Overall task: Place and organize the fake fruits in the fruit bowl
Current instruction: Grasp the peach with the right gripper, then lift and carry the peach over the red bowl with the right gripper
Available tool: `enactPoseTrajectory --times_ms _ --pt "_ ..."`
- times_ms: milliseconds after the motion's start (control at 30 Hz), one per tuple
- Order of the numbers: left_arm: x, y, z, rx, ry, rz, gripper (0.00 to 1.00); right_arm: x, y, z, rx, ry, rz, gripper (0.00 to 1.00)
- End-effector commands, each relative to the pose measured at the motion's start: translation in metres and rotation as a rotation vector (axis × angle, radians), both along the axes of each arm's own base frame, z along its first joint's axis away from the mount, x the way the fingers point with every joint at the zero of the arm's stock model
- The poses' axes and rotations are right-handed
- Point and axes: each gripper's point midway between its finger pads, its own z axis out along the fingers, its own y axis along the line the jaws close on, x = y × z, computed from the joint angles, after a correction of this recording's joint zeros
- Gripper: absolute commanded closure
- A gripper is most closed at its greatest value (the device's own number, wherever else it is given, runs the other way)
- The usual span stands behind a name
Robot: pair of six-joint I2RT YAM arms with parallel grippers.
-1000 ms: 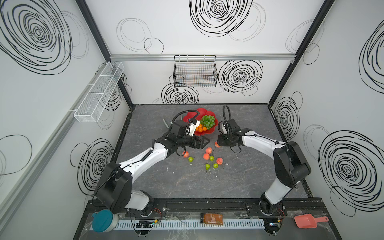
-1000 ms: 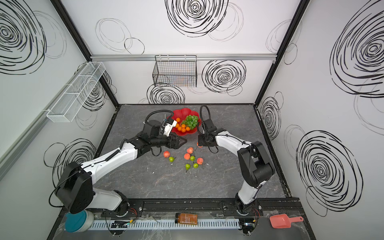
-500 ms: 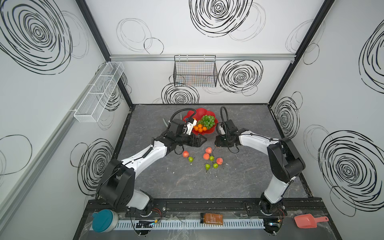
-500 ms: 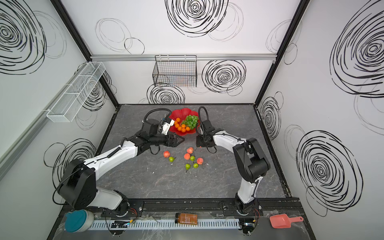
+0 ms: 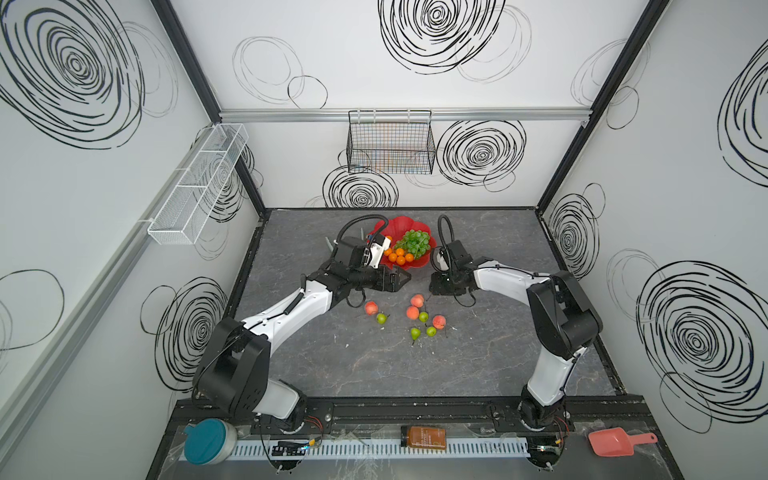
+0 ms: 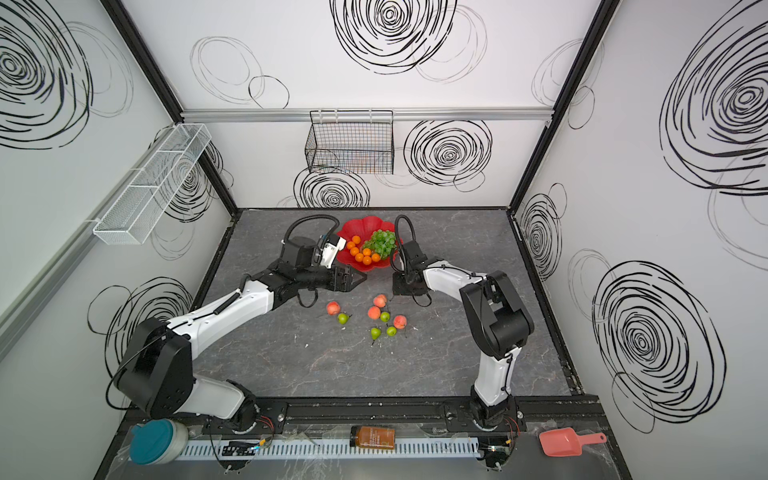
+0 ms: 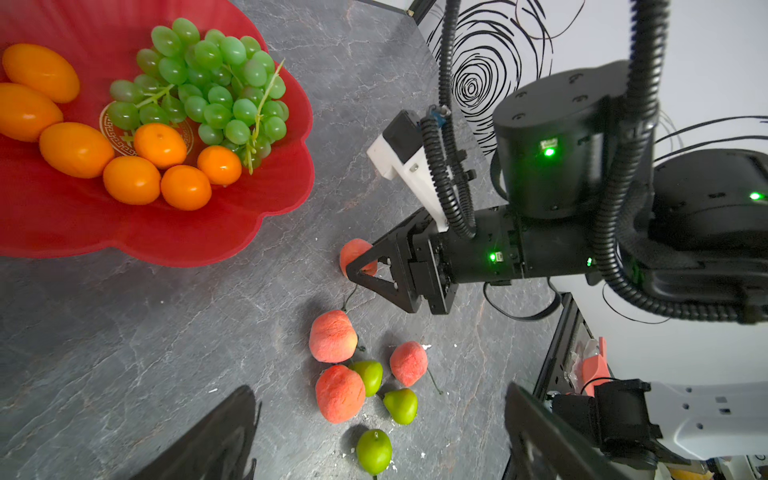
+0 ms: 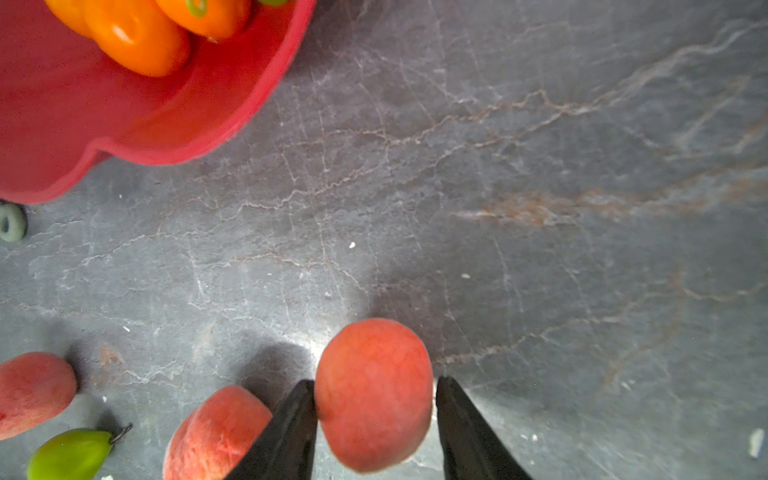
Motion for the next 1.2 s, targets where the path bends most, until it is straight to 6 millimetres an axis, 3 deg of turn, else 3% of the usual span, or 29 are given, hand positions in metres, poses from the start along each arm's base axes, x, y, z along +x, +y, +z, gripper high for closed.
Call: enactPoseTrajectory --times_ms 0,267,733,900,1167 --pt "0.011 -0.001 0.018 -0.048 -0.047 0.001 0.04 0.007 0.002 0.004 0.003 -0.015 -0.013 0.51" --pt "0.016 0.007 0.023 -0.065 -0.051 0.025 0.04 0.006 -0.002 0.009 -0.006 -0.025 -0.022 0.54" --pt "0.017 0.008 0.023 -0.076 -0.047 0.026 0.04 0.009 -0.007 0.060 0.018 -0.133 -0.048 0.58" --pt "0.029 0.026 0.022 -0.074 -0.040 0.114 0.04 0.016 0.008 0.085 0.065 -0.180 -0.023 0.58" --pt "0.049 0.057 0.019 -0.089 -0.023 0.228 0.04 0.036 0.044 0.105 0.098 -0.221 0.028 0.59"
